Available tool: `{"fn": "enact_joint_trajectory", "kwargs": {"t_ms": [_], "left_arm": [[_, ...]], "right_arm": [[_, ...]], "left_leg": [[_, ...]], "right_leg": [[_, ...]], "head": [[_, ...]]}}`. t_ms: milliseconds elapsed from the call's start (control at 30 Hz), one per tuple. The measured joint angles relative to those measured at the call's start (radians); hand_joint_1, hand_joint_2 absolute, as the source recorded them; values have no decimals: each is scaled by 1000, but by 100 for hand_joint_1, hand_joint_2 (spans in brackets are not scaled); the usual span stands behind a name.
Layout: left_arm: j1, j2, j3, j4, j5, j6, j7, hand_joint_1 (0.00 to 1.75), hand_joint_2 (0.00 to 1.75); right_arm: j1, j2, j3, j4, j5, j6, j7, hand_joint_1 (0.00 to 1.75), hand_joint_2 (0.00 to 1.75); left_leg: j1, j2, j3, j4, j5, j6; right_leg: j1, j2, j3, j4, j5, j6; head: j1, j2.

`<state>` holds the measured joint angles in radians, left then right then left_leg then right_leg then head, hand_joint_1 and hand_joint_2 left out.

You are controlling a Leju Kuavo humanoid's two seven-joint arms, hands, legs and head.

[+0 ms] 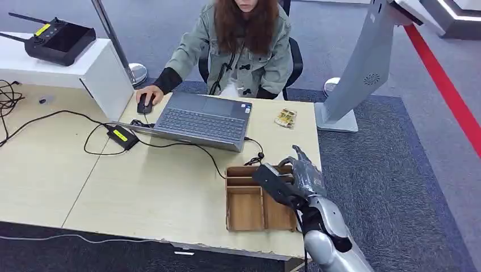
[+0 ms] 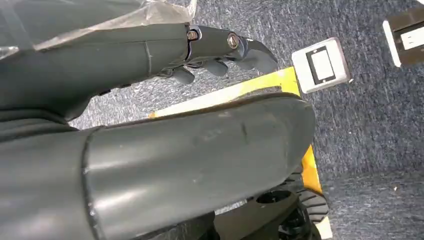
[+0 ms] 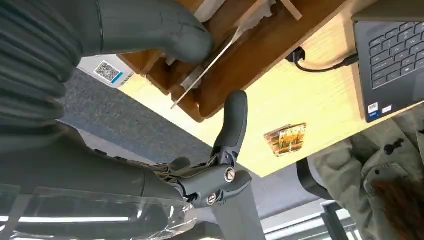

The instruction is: Pass the card to the sensor for recognition and then transmit it.

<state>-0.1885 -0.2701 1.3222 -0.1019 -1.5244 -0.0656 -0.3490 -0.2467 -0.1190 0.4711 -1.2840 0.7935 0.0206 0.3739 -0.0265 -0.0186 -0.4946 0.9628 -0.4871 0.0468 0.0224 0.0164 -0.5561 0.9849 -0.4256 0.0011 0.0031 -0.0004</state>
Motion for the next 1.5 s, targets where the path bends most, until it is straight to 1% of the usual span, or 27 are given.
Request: {"fn": "enact_joint_trajectory", "kwargs": {"t_ms": [67, 600, 833, 867, 1000, 1067, 1100, 1133, 1167, 1233, 1267, 1300, 1333, 1367, 1433, 1500], "left_arm": [[0, 0, 0, 0, 0, 0, 0, 0, 0], [0, 0, 0, 0, 0, 6, 0, 0, 0], [0, 0, 0, 0, 0, 11, 0, 0, 0], [0, 0, 0, 0, 0, 11, 0, 0, 0], [0, 0, 0, 0, 0, 11, 0, 0, 0], [0, 0, 0, 0, 0, 11, 0, 0, 0], [0, 0, 0, 0, 0, 11, 7, 0, 0], [0, 0, 0, 0, 0, 10, 13, 0, 0], [1, 1, 0, 0, 0, 6, 19, 0, 0], [2, 4, 0, -2, 0, -4, 36, 0, 0], [3, 8, 0, -3, 0, -11, 46, 0, 0], [5, 14, 0, -3, 1, -23, 67, 0, 0], [7, 20, 1, -4, 2, -32, 82, 0, 0], [9, 27, 1, -6, 2, -42, 96, 0, 0], [10, 42, 2, -6, 3, -62, 129, 0, 0], [10, 55, 2, -7, 6, -82, 166, 0, 0]], "right_arm": [[0, 0, 0, 2, -1, 0, 0, 94, 175], [10, 0, 0, 9, -1, -2, 0, 94, 175], [11, 0, 0, 10, -1, -2, 1, 101, 175], [11, 0, 0, 10, -1, -2, 1, 99, 175], [12, 0, 0, 10, -1, -2, 1, 101, 175], [12, 0, 0, 10, -1, -1, 1, 106, 175], [12, 0, 0, 10, -1, -1, 0, 115, 175], [12, 0, 0, 10, -2, -1, 0, 115, 175], [11, 0, 0, 11, -2, -2, -4, 145, 175], [8, 1, 0, 18, -2, -2, -16, 145, 175], [6, 3, 0, 22, -2, -3, -24, 148, 175], [1, 6, 1, 27, -2, -3, -36, 152, 175], [-3, 9, 1, 32, -2, -4, -44, 152, 175], [-7, 11, 2, 38, -3, -5, -52, 157, 175], [-17, 18, 5, 52, -5, -6, -68, 155, 175], [-27, 25, 7, 65, -6, -6, -85, 159, 175]], "left_leg": [[0, 0, 0, 0, 0, 0], [0, 0, 0, 0, 0, 0], [0, 0, 0, 0, 0, 0], [0, 0, 0, 0, 0, 0], [0, 0, 0, 0, 0, 0], [0, 0, 0, 0, 0, 0], [0, 0, 0, 0, 0, 0], [0, 0, 0, 0, 0, 0], [0, 0, 0, 0, 0, 0], [0, 0, 0, 0, 0, 0], [0, 0, 0, 0, 0, 0], [0, 0, 0, 0, 0, 0], [0, 0, 0, 0, 0, 0], [0, 0, 0, 0, 0, 0], [0, -1, 0, 0, 0, 0], [1, 0, 0, 0, 0, -1]], "right_leg": [[0, 0, 0, 0, 0, 0], [0, 0, 0, 0, 0, 0], [0, 0, 0, 0, 0, 0], [0, 0, 0, 0, 0, 0], [0, 0, 0, 0, 0, 0], [0, 0, 0, 0, 0, 0], [0, 0, 0, 0, 0, 0], [0, 0, 0, 0, 0, 0], [0, 0, 0, 0, 0, 0], [0, 0, 0, 0, 0, 0], [0, 0, 0, 0, 0, 0], [0, 0, 0, 0, 0, 0], [0, 0, 0, 0, 0, 0], [0, 0, 0, 1, 0, 0], [0, 0, 0, 1, 0, 0], [0, 0, 0, 1, 0, 0]], "head": [[0, 0], [0, 0], [0, 0], [0, 0], [0, 0], [0, 0], [0, 0], [0, 0], [0, 0], [0, 0], [0, 0], [0, 0], [0, 0], [0, 0], [0, 0], [0, 0]]}}
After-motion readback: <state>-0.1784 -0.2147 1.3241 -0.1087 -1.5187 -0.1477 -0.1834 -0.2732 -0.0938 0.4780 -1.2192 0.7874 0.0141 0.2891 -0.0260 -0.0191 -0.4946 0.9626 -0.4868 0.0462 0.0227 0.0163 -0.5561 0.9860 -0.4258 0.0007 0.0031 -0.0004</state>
